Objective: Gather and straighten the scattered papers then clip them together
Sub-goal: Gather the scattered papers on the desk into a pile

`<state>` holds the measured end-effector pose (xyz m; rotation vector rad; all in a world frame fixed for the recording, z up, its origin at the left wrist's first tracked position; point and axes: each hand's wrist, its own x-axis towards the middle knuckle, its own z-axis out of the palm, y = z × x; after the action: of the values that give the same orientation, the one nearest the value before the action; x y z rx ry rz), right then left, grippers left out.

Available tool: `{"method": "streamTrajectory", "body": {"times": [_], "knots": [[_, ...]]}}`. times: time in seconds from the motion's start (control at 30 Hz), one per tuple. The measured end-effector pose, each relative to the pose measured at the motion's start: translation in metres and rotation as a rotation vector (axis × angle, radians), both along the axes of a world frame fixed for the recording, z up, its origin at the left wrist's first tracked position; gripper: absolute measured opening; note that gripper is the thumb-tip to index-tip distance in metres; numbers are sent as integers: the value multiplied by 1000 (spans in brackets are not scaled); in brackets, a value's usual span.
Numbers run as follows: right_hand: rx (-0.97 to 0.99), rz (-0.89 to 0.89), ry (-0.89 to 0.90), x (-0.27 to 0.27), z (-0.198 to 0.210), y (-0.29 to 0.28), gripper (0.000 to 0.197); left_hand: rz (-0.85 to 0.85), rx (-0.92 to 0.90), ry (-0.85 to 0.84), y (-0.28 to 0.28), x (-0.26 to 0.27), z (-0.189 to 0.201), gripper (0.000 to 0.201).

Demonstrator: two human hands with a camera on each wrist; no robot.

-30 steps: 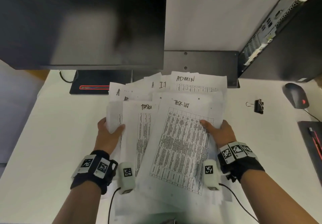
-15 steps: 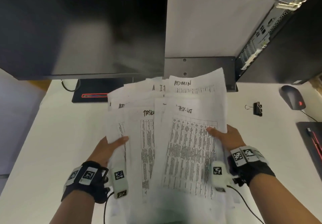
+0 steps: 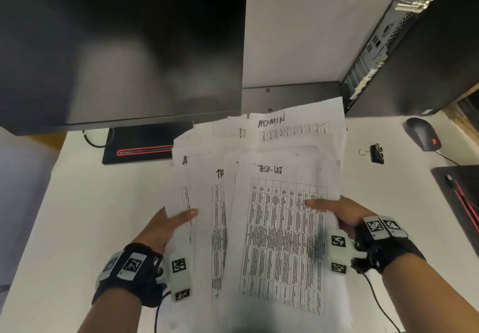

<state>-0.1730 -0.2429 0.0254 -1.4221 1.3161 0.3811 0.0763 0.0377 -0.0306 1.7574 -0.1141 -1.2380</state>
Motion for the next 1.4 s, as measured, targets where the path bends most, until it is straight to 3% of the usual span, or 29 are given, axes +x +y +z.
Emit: {"method": "streamTrajectory", "body": {"times": [0.03, 0.13, 0.17, 0.2, 0.23, 0.3, 0.43, 0.6, 0.8, 0.83, 0.9, 0.93, 1.0, 1.07, 1.2, 1.4], "knots": [[22, -28, -20, -3, 0, 0, 58, 7, 7, -19, 0, 1, -3, 72], [65, -41, 14, -2, -14, -1, 103, -26, 56, -94, -5, 2, -12, 74], [72, -5, 43, 2, -9, 4, 109, -50, 59, -77, -9, 1, -11, 77], [78, 5, 46, 6, -13, 3, 99, -72, 56, -48, -14, -2, -11, 81], [61, 10, 45, 8, -14, 5, 75, -86, 52, -18, -20, -6, -7, 86], [44, 10, 55, 11, -12, 2, 71, -98, 54, 11, -31, -16, 0, 88], [163, -12, -41, -1, -11, -6, 72, -104, 39, -23, -48, -35, 18, 55], [314, -210, -262, -33, -12, -25, 107, -157, -87, -130, -68, -53, 64, 70], [371, -302, -636, -32, 43, -65, 95, -93, -331, -375, -103, -65, 144, 38], [329, -267, -701, -29, 59, -71, 81, -69, -375, -418, -107, -65, 158, 36], [233, -238, -851, -23, 87, -83, 31, -15, -486, -475, -112, -62, 180, 31], [193, -227, -905, -19, 99, -87, 20, 9, -530, -486, -113, -58, 186, 32], [171, -158, -982, -14, 109, -96, 23, 47, -533, -502, -112, -49, 185, 51], [118, -22, -916, -8, 102, -99, 54, 52, -435, -478, -111, -42, 165, 68], [-38, 156, -750, 1, 72, -88, 41, 82, -331, -364, -113, -49, 123, 83], [-157, 97, -802, -7, 87, -81, 29, 187, -371, -423, -104, -48, 127, 83]]}}
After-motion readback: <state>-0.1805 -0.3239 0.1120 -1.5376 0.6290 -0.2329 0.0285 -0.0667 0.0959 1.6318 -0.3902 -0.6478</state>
